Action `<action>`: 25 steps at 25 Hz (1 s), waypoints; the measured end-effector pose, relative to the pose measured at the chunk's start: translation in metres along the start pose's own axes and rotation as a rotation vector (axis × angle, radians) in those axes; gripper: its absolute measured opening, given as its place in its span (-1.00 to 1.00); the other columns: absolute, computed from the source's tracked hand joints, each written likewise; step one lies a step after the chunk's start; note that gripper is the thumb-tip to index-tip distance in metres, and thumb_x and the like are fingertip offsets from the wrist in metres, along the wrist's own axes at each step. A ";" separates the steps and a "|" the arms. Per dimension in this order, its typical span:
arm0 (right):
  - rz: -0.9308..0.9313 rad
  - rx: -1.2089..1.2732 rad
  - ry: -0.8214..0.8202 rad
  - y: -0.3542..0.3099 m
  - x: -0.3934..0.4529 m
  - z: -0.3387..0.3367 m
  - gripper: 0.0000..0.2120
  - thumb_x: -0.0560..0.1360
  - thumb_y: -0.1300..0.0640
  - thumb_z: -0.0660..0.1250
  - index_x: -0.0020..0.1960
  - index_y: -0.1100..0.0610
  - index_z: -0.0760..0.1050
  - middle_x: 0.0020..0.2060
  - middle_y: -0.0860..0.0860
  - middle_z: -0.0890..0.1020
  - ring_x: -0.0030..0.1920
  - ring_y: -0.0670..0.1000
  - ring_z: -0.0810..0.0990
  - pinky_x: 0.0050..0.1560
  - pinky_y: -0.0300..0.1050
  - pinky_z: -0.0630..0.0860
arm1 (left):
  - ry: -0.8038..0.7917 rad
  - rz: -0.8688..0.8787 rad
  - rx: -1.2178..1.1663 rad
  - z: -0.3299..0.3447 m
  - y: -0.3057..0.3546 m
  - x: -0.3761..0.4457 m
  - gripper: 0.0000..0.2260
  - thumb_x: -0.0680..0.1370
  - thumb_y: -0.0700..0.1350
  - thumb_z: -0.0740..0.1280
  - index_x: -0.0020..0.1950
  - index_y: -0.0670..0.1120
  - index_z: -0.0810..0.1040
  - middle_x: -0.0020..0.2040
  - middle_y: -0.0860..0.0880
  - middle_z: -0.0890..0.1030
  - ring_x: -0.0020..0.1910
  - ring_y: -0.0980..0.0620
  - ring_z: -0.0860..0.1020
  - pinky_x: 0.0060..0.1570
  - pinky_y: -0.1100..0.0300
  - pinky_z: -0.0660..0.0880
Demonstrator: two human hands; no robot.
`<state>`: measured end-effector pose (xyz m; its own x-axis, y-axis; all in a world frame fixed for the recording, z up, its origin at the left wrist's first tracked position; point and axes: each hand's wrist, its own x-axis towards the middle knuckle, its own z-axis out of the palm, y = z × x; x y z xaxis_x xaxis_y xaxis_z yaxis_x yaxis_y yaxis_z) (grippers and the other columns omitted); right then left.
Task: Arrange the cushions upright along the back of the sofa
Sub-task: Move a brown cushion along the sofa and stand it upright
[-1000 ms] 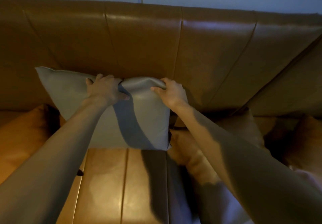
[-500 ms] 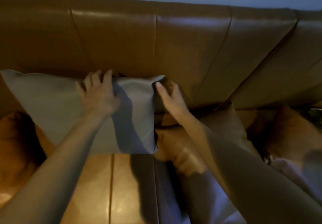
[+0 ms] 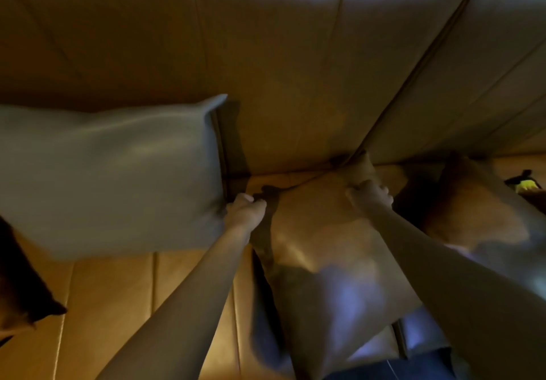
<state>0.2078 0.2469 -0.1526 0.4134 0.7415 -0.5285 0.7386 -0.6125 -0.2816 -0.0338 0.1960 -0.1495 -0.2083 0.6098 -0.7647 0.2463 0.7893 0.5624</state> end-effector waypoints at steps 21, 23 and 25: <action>0.205 0.596 -0.038 0.046 0.031 -0.043 -0.10 0.41 -0.21 0.46 0.48 0.17 0.07 0.36 0.25 0.40 0.33 0.31 0.44 0.26 0.22 0.41 | 0.090 -0.136 -0.482 0.041 0.007 -0.009 -0.34 0.52 0.00 0.41 0.49 -0.03 0.11 0.43 -0.17 0.33 0.35 -0.30 0.37 0.25 -0.30 0.41; 0.158 0.656 0.006 0.045 0.026 -0.057 -0.11 0.42 -0.23 0.44 0.49 0.18 0.07 0.38 0.23 0.39 0.35 0.29 0.43 0.28 0.19 0.40 | 0.148 0.033 -0.440 0.034 0.029 -0.015 -0.36 0.51 0.04 0.41 0.47 -0.01 0.14 0.41 -0.15 0.39 0.32 -0.27 0.42 0.26 -0.26 0.43; 0.092 0.725 0.033 0.037 0.022 -0.070 -0.13 0.42 -0.27 0.41 0.49 0.18 0.11 0.39 0.20 0.40 0.36 0.27 0.43 0.30 0.15 0.41 | 0.232 0.174 -0.405 0.022 0.056 -0.021 -0.33 0.51 0.05 0.41 0.50 0.00 0.13 0.43 -0.13 0.40 0.34 -0.27 0.41 0.28 -0.23 0.43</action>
<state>0.2816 0.2594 -0.1184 0.4811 0.6794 -0.5541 0.1667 -0.6914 -0.7030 0.0052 0.2260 -0.1092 -0.4129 0.6982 -0.5848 -0.0820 0.6110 0.7874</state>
